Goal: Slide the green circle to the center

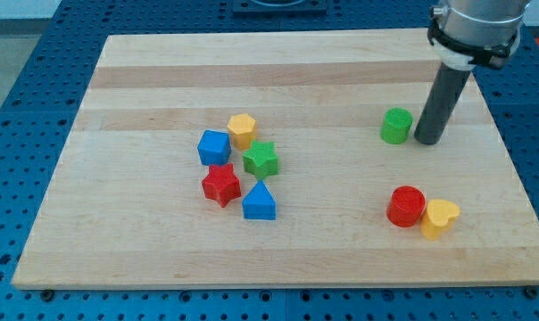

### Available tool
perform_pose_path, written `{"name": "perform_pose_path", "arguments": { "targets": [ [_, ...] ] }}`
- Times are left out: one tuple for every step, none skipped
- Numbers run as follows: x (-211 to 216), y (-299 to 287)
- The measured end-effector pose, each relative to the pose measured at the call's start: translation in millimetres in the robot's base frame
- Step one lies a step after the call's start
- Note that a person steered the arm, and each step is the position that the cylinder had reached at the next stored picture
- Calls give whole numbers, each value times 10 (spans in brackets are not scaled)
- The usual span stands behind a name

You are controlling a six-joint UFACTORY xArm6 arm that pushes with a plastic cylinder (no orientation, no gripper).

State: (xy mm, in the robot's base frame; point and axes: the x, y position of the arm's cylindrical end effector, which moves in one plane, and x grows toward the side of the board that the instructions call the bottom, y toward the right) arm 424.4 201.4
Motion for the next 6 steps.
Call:
{"name": "perform_pose_path", "arguments": {
  "targets": [
    [-104, 4],
    [-104, -101],
    [-105, -278],
    [-105, -458],
    [-105, -641],
    [-105, -841]
  ]
}}
